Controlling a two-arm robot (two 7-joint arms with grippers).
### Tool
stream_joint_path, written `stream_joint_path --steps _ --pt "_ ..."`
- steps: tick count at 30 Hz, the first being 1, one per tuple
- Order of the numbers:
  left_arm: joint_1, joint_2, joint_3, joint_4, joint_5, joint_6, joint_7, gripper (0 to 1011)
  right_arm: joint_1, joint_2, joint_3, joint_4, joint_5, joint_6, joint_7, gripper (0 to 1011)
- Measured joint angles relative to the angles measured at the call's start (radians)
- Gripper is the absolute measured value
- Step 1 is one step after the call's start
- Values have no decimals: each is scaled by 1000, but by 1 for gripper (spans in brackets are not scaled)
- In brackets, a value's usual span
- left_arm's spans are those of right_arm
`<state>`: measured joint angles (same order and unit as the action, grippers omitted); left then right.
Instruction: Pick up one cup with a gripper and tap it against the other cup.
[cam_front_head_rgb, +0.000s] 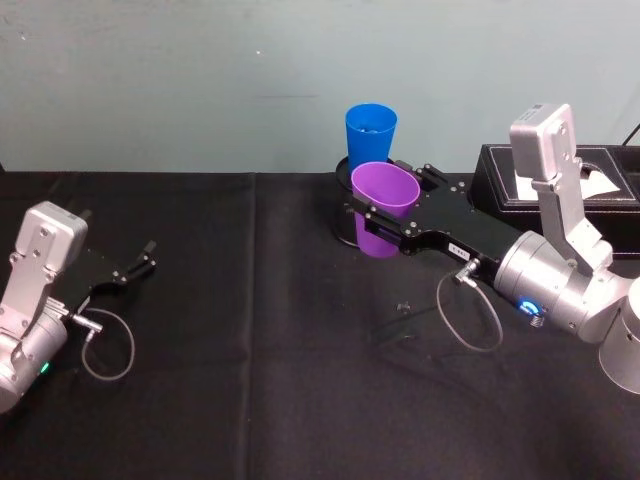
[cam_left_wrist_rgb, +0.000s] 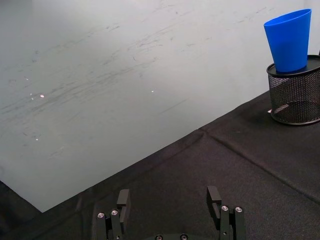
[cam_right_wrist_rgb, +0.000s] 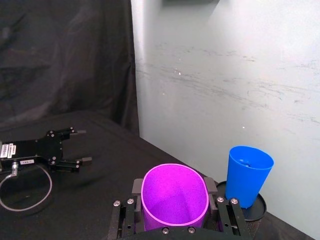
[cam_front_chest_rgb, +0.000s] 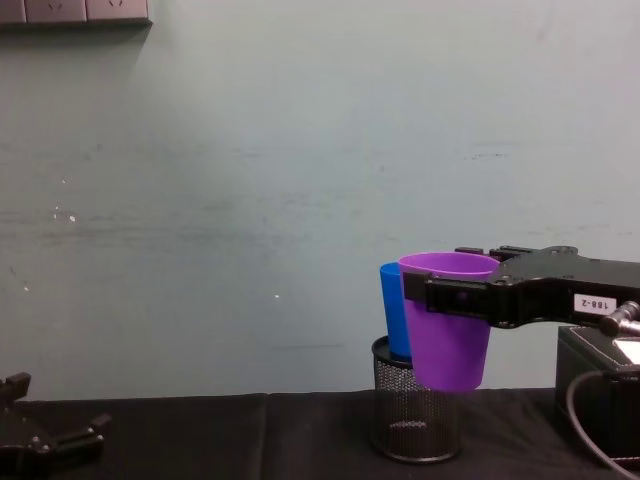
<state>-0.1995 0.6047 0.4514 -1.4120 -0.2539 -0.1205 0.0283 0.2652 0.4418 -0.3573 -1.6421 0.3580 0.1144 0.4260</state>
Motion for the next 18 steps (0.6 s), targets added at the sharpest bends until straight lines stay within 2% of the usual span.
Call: stream_joint_path --steps 18 --pt "0 0 0 0 0 0 0 1000 -1 0 0 1 -1 -1 0 732"
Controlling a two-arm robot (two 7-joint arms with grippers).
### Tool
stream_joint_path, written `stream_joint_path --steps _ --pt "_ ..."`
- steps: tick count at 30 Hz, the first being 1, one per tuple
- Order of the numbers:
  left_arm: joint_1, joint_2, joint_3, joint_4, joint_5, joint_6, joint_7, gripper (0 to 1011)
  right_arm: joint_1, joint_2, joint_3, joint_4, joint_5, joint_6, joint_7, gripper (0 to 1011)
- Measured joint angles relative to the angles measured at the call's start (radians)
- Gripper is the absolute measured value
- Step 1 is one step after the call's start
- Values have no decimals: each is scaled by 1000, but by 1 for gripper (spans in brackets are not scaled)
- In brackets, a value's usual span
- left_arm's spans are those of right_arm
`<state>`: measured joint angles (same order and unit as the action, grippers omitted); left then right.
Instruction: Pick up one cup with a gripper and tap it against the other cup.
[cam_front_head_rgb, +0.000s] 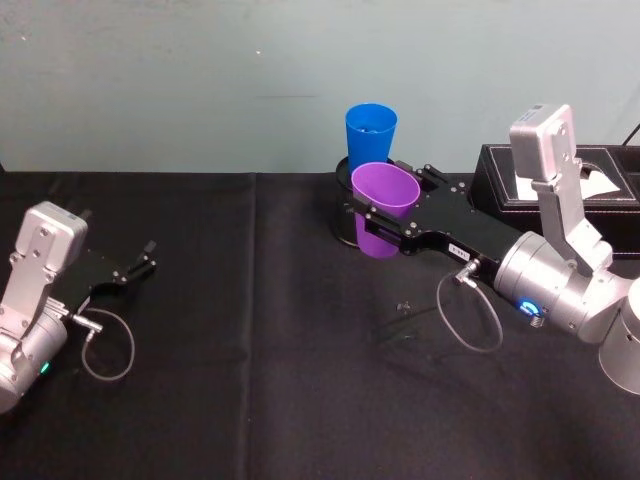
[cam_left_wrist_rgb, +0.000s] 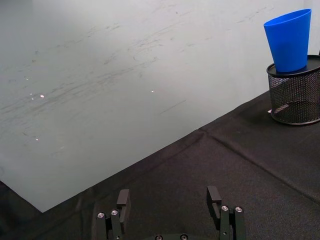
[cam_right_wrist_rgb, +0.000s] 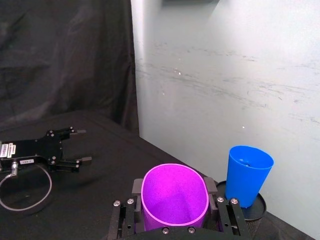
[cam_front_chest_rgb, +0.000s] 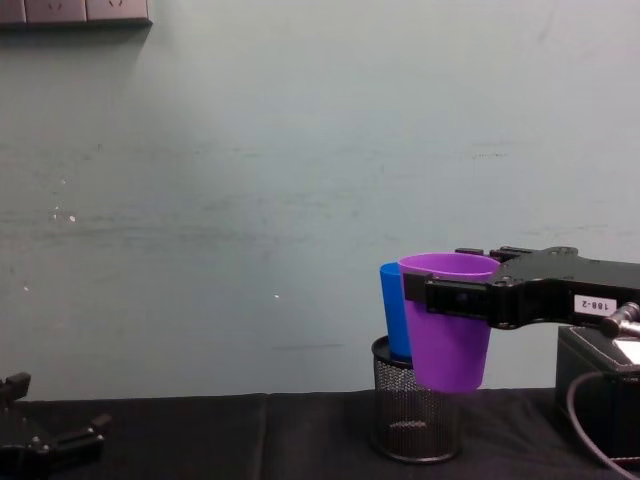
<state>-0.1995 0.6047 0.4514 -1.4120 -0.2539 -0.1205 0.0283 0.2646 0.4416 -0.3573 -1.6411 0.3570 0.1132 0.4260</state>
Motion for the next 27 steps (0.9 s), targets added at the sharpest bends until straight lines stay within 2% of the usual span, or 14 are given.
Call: stream_joint_path --steps 27 --pt "0 0 0 0 0 0 0 1000 0 0 0 0 0 0 0 732"
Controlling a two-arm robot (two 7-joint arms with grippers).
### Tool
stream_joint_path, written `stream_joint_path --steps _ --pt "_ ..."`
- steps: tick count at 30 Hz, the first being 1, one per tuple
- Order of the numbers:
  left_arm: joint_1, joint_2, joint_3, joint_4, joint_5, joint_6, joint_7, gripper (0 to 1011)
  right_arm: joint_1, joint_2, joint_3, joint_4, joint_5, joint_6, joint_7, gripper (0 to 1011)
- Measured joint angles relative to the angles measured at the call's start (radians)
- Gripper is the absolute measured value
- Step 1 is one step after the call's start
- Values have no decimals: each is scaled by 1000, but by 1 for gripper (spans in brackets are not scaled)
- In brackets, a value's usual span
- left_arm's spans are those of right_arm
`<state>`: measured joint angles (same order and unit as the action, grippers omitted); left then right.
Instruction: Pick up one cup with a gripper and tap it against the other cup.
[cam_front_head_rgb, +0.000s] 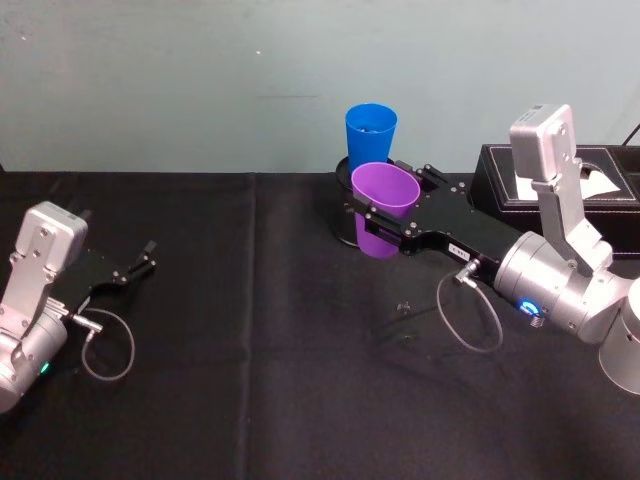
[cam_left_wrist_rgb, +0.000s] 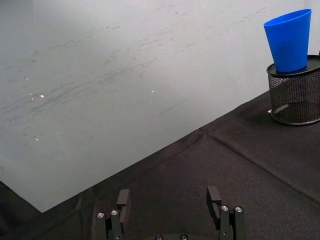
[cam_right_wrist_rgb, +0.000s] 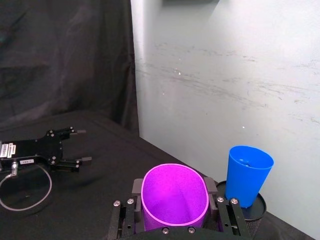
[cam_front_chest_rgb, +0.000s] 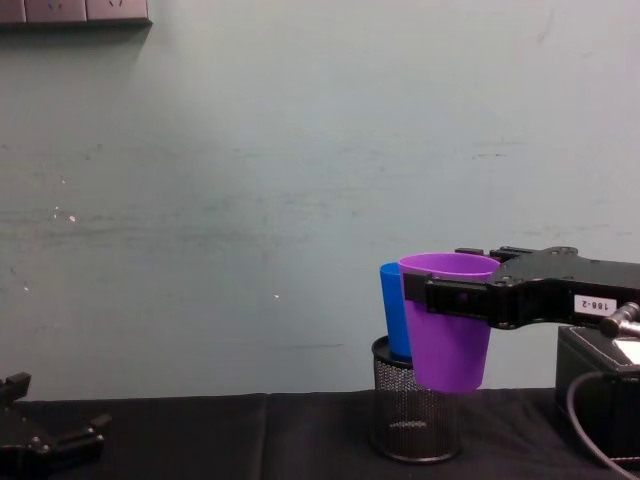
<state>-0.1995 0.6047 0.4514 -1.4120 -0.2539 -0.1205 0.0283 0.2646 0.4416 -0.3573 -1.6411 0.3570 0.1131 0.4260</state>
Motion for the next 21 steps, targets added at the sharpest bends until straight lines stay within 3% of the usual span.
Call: stream_joint_path --steps 21 --pt "0 0 0 0 0 0 0 1000 0 0 0 0 0 0 0 732"
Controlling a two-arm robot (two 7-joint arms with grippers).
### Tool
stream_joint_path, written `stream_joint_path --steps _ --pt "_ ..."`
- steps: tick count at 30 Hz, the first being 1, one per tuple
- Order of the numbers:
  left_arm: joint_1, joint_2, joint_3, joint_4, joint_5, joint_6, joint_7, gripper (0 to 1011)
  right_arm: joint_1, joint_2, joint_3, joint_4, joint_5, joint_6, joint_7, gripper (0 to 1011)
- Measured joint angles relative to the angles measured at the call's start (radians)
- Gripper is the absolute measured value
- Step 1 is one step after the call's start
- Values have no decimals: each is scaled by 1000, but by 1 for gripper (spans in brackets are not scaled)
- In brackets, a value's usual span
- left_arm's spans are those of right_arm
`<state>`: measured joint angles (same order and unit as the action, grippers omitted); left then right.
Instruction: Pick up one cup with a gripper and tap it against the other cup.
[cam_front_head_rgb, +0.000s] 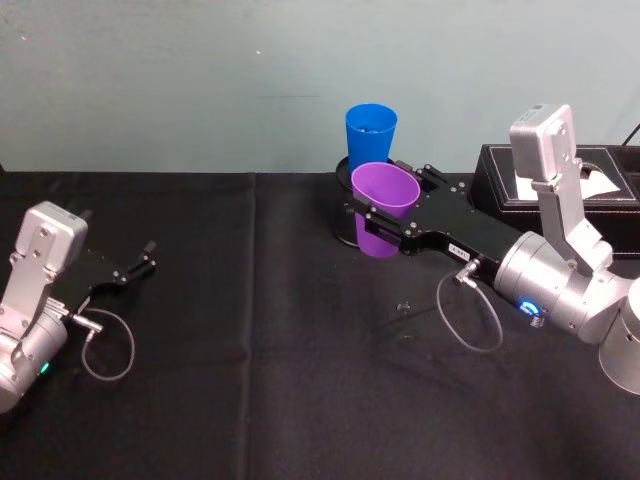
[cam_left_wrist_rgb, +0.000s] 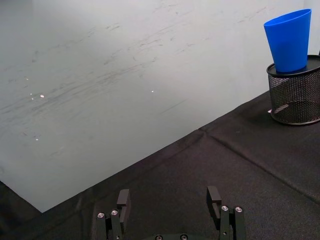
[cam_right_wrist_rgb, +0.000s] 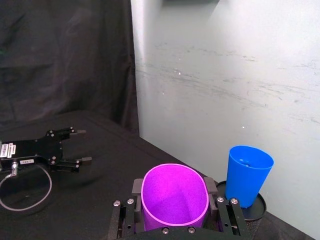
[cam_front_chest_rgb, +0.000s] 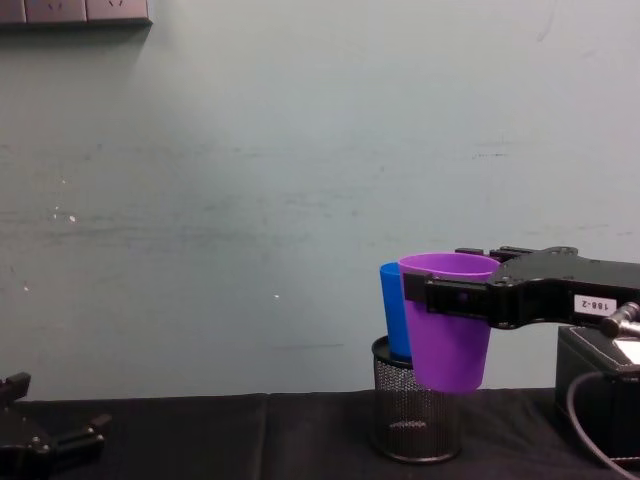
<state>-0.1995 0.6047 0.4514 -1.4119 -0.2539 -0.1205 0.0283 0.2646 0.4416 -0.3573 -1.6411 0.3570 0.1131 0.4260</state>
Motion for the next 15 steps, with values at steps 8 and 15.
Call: stream_joint_path --steps 8,15 --pt "0 0 0 0 0 0 0 1000 0 0 0 0 0 0 0 732" --pt "0 0 0 0 0 0 0 1000 0 0 0 0 0 0 0 732"
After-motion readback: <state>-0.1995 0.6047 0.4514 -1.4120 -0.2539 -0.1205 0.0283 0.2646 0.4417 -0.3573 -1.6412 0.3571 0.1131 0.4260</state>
